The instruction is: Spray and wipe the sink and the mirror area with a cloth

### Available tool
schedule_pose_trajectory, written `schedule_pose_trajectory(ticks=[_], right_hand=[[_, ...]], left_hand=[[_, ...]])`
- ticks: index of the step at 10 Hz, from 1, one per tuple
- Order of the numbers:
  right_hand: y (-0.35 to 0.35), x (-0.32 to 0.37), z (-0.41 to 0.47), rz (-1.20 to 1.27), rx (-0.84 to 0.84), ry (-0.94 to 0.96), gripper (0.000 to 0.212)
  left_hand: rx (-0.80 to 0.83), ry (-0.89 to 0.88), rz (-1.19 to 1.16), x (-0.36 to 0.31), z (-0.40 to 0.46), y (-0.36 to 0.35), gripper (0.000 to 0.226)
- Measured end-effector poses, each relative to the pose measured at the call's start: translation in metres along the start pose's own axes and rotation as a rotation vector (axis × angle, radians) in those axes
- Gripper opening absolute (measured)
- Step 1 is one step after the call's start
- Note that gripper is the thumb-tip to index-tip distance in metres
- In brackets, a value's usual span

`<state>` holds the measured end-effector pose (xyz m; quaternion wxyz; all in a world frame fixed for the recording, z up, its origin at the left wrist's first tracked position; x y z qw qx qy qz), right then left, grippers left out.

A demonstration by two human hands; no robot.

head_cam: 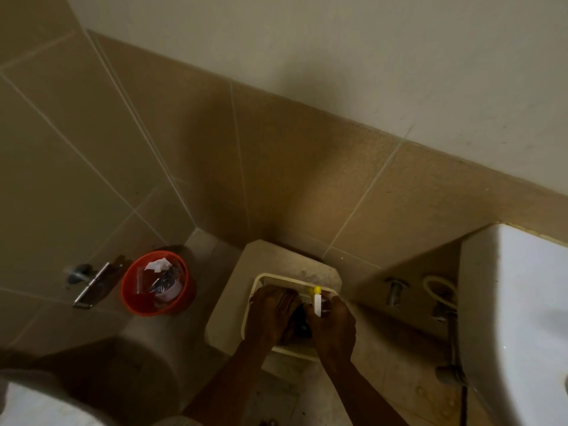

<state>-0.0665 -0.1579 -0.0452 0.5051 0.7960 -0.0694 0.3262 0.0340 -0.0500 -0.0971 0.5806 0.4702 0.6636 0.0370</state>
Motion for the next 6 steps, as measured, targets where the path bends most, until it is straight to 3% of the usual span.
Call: schedule_pose_trajectory(ticks=[1,2,3,4,5,6], right_hand=[[0.022,0.017,-0.011,-0.178,-0.06,0.164,0.052],[0.04,0.041,-0.017,-0.34,-0.118,0.357,0.053],[0.087,0.108,-0.019,-0.344,-0.124,0.593,0.048],[0.127,0.167,-0.014,-0.301,-0.21,0.732,0.046],[0.213,0.274,-0.031,-0.168,-0.366,0.903,0.055],[0.271,0.328,-0.054,-0.093,-0.368,0.945,0.065]], left_hand=[[-0.008,-0.102,0.269,-0.018,-0.013,0.018,0.06],[-0.129,-0.245,0.392,-0.05,-0.025,0.056,0.065],[-0.285,-0.361,0.442,-0.107,-0.037,0.119,0.065],[-0.266,-0.369,0.405,-0.148,-0.026,0.158,0.064],[-0.439,-0.445,0.377,-0.247,-0.031,0.257,0.068],[-0.528,-0.474,0.448,-0.312,-0.06,0.321,0.066]])
Point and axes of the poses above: each hand's wrist, its own z-axis towards the middle knuckle, its own y-axis out of the back of the hand, x = y × z, the point moved 4 cm from there along z, towards the middle knuckle, and after that the axes turned 6 degrees about -z, right-handed, at the moved point
